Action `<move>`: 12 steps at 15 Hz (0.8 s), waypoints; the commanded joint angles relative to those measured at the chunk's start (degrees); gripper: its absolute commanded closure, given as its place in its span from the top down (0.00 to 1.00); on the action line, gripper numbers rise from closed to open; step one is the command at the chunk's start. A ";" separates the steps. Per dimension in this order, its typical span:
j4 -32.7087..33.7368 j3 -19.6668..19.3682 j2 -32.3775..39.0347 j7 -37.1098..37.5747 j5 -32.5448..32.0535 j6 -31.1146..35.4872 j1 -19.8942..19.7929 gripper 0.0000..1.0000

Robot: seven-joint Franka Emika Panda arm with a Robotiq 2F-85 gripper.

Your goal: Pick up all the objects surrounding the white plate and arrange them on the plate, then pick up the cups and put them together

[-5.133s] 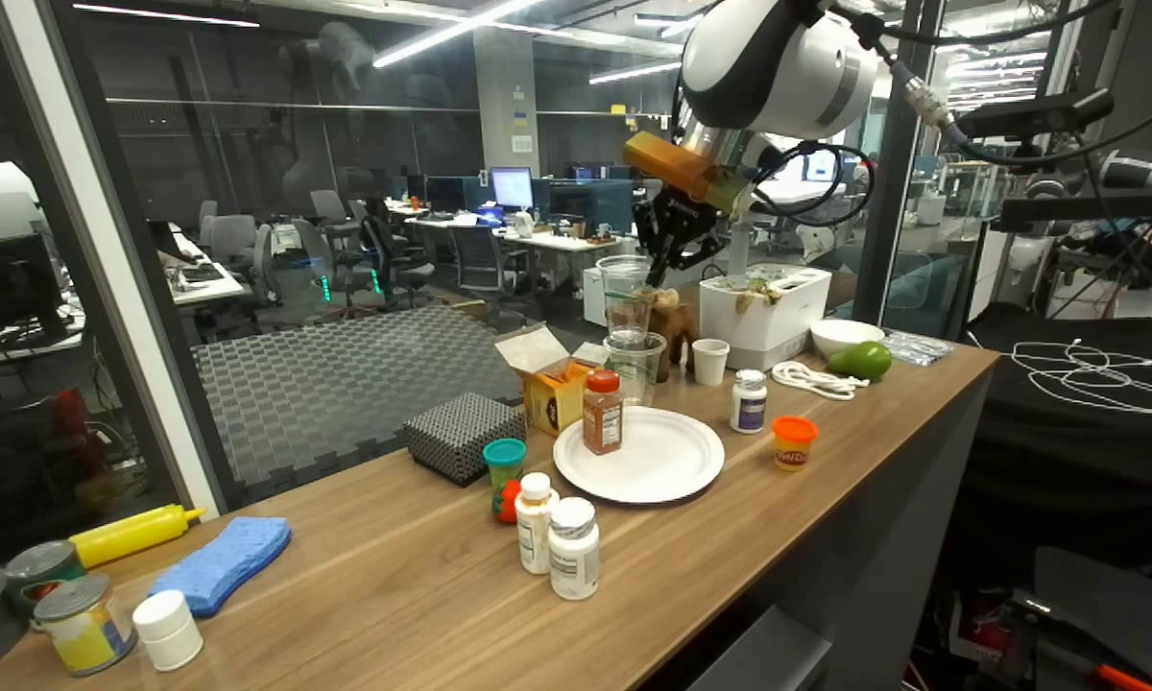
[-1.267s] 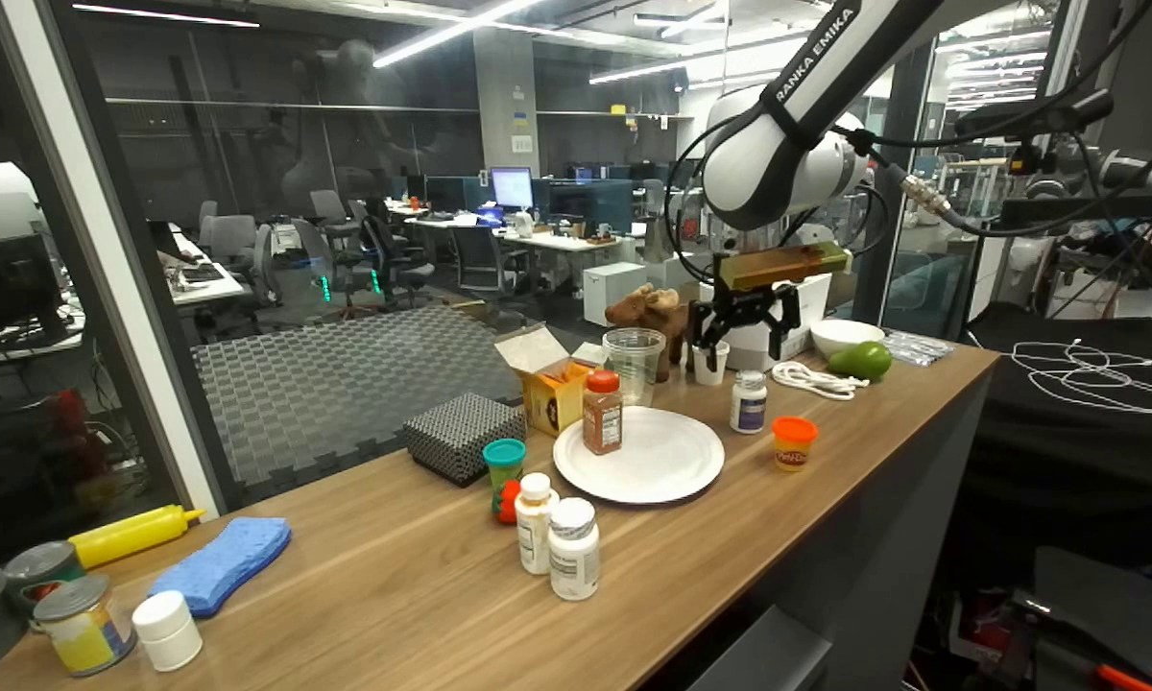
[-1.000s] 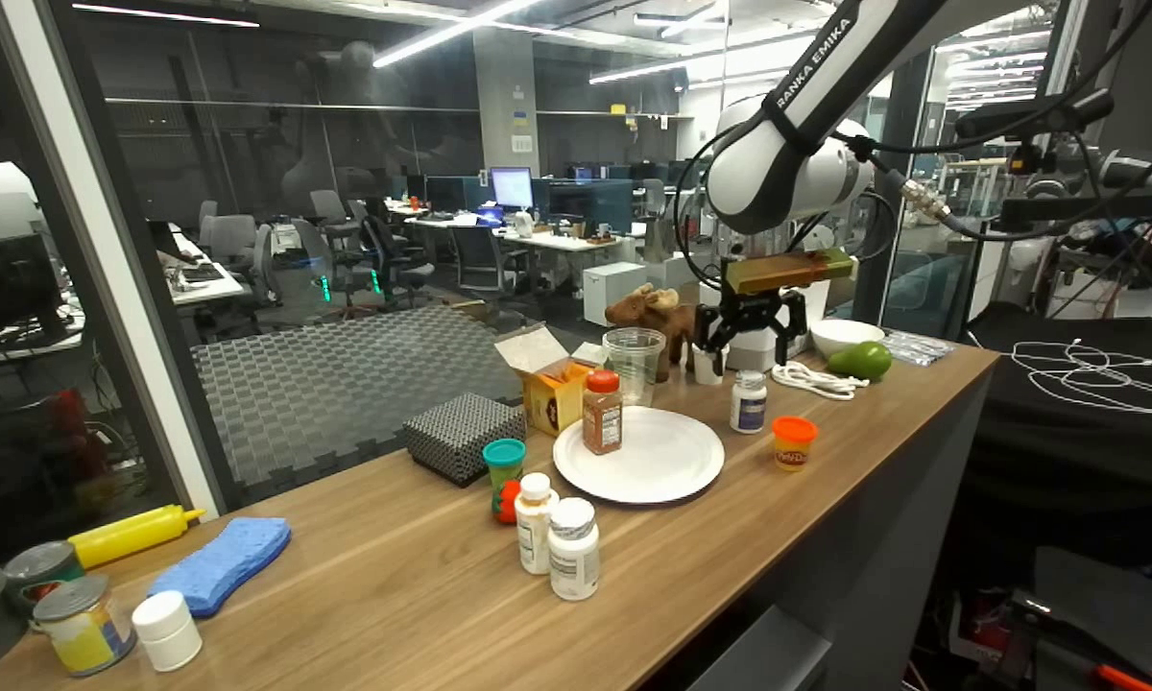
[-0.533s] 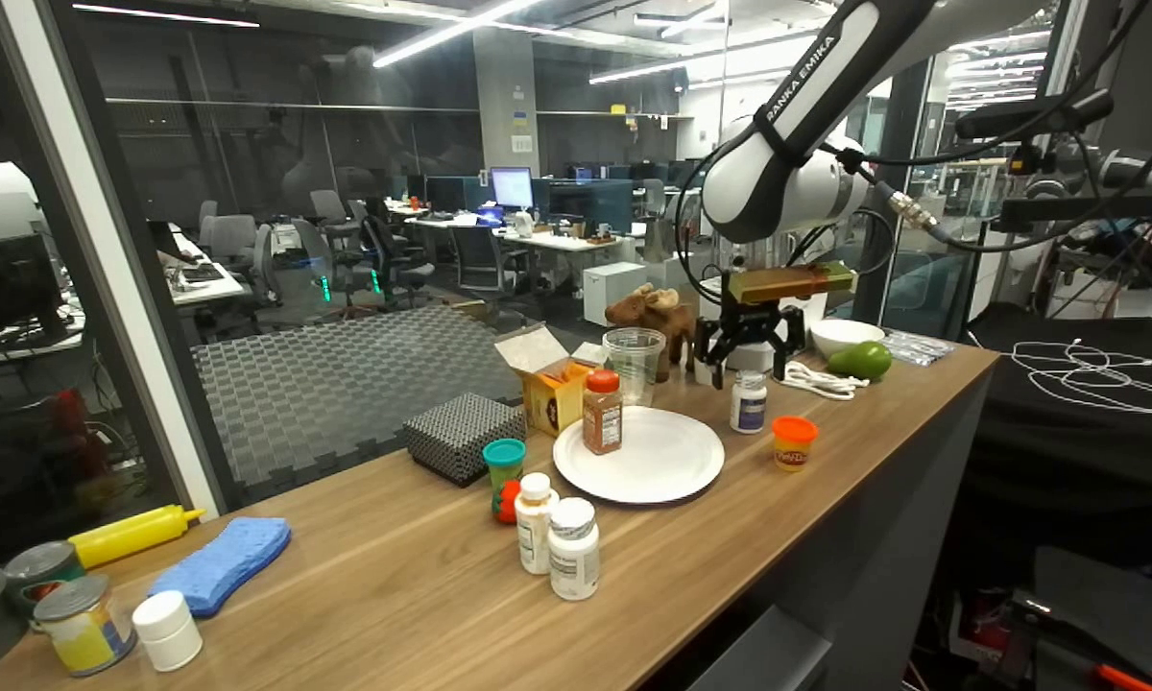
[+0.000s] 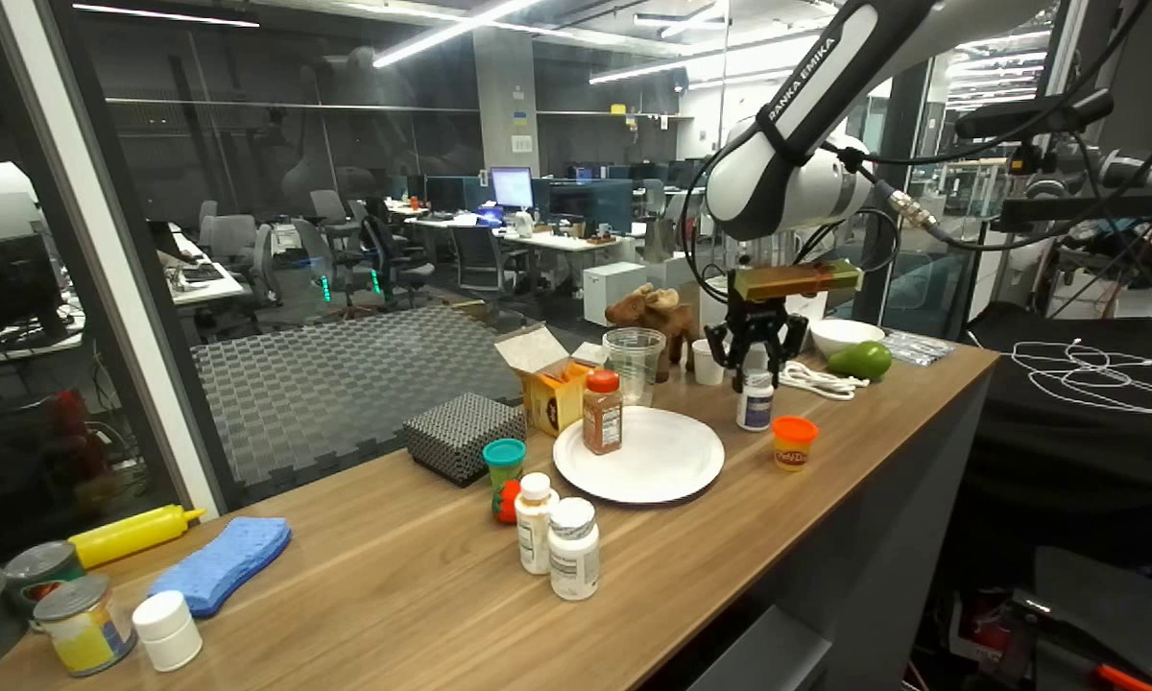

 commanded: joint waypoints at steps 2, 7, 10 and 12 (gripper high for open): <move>-0.73 -1.69 -2.72 2.06 -1.19 -1.32 0.41 0.26; -0.04 -1.57 -6.43 3.12 -2.31 -3.70 1.72 0.26; 2.62 -0.09 -6.79 3.47 -3.40 -6.76 3.17 0.26; 4.89 1.19 -5.98 3.95 -3.82 -9.24 4.40 0.26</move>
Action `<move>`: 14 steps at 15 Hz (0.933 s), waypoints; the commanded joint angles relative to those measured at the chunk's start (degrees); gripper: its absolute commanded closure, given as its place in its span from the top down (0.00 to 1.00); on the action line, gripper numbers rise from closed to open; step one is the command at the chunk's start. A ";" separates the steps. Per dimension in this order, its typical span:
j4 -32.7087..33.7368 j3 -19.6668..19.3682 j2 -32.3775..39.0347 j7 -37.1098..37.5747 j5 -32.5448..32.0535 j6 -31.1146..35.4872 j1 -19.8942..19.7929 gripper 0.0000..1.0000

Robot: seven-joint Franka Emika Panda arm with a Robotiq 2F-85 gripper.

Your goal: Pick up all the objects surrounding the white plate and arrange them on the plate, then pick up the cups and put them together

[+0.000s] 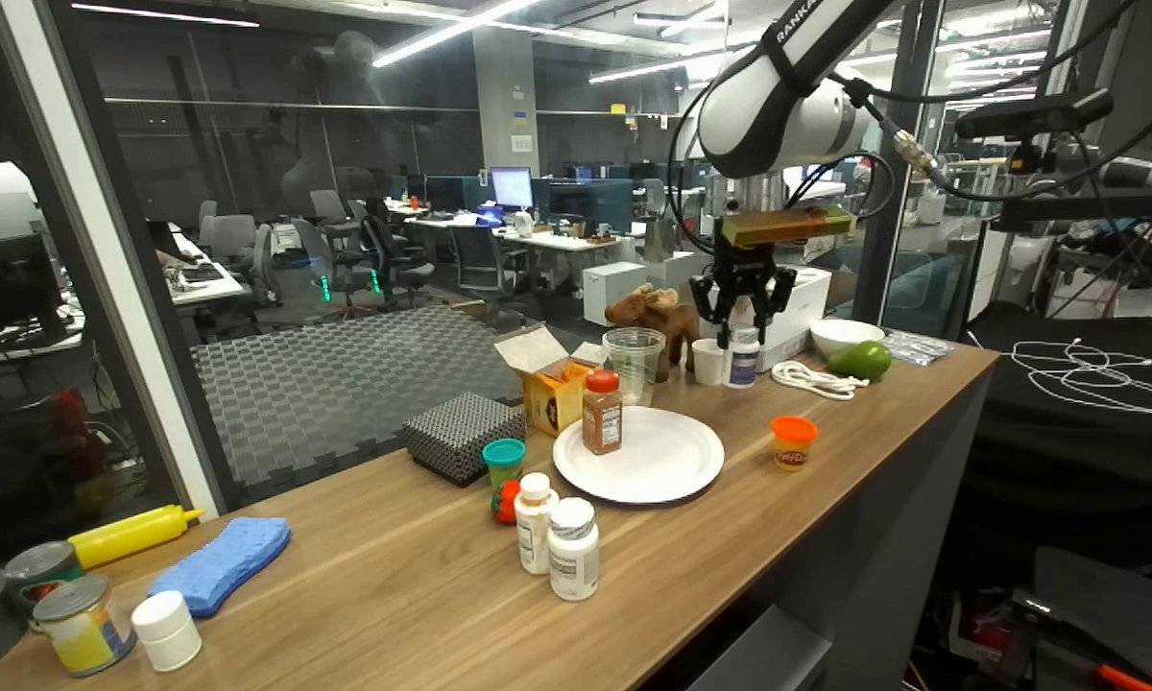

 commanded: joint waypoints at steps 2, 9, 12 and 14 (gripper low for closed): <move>5.94 2.69 2.18 3.00 -1.78 -6.32 3.15 0.26; 13.26 4.72 10.92 7.88 -1.57 -7.77 6.57 0.26; 15.57 4.27 13.52 10.04 -0.85 -7.55 6.88 0.26; 16.68 4.17 14.52 11.04 -0.15 -7.74 6.55 0.26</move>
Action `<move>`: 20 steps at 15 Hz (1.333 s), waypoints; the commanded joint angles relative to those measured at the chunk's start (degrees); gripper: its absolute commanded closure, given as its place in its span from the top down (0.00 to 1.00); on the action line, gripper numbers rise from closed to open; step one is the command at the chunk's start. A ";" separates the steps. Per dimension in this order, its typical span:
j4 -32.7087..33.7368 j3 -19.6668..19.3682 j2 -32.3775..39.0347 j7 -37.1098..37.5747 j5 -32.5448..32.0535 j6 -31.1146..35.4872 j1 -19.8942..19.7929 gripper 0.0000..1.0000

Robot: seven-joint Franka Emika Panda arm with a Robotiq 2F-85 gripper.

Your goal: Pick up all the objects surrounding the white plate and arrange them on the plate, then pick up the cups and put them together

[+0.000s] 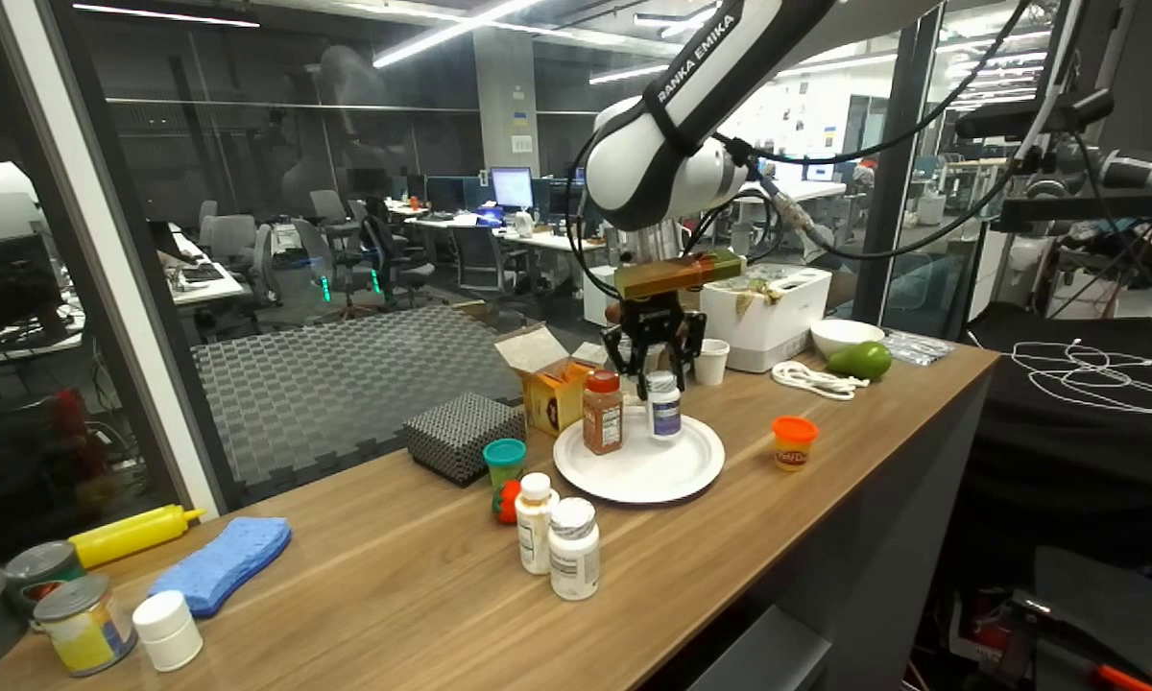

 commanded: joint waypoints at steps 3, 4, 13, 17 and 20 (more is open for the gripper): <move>5.30 -0.66 3.05 4.10 2.55 -1.26 -0.74 0.26; 5.73 -0.69 3.34 4.59 3.26 -1.16 -0.96 0.26; 7.34 -0.21 4.82 5.49 8.74 -2.43 -2.74 0.26; 6.62 -0.31 4.34 5.57 8.70 -2.04 -2.67 0.81; 5.76 -0.28 3.37 5.37 9.08 -1.59 -2.85 1.00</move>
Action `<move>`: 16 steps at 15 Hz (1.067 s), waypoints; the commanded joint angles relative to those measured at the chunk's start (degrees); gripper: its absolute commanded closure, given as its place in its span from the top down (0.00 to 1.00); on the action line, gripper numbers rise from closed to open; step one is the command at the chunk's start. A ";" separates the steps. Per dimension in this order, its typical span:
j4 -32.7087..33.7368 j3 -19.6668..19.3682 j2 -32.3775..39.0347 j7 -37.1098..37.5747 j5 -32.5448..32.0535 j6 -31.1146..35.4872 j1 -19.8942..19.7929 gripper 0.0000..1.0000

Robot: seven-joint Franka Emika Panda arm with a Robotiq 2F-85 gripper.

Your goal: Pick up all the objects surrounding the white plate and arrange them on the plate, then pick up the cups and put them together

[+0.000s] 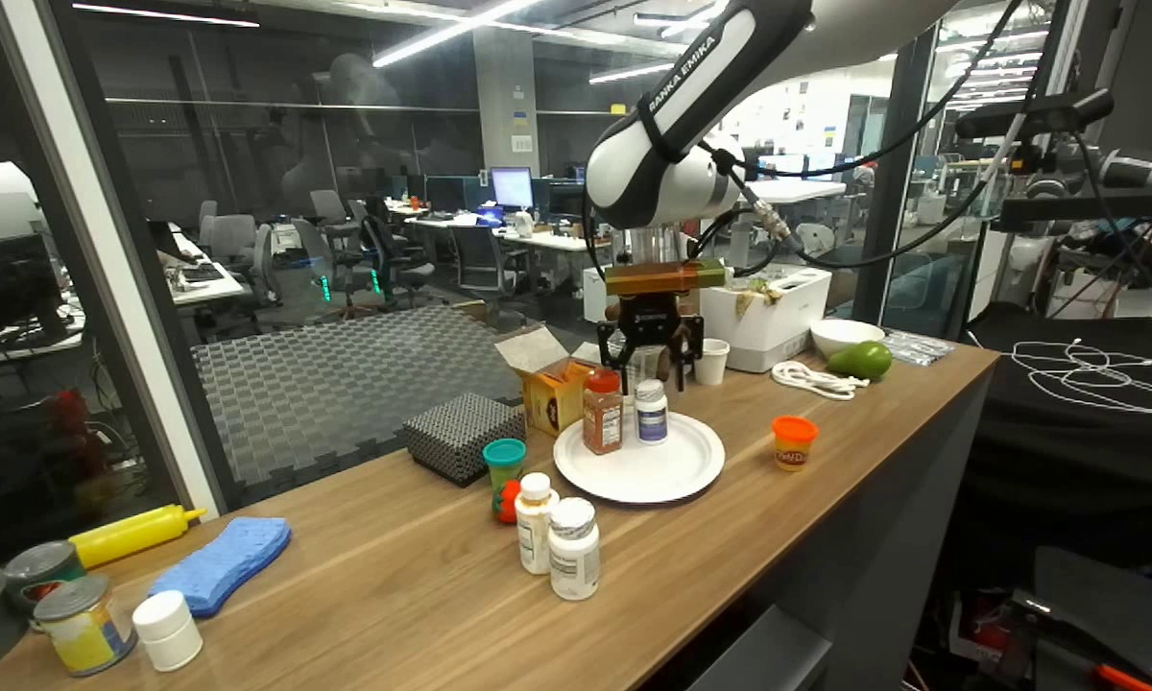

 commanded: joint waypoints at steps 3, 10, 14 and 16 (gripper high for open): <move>-1.53 -0.52 -2.96 1.56 1.10 1.17 -0.11 1.00; -6.76 -2.55 -12.43 5.55 -4.56 4.32 2.55 1.00; -8.65 -0.28 -18.02 2.54 -9.93 1.54 4.67 1.00; -9.52 1.35 -19.26 1.45 -12.11 1.06 6.02 1.00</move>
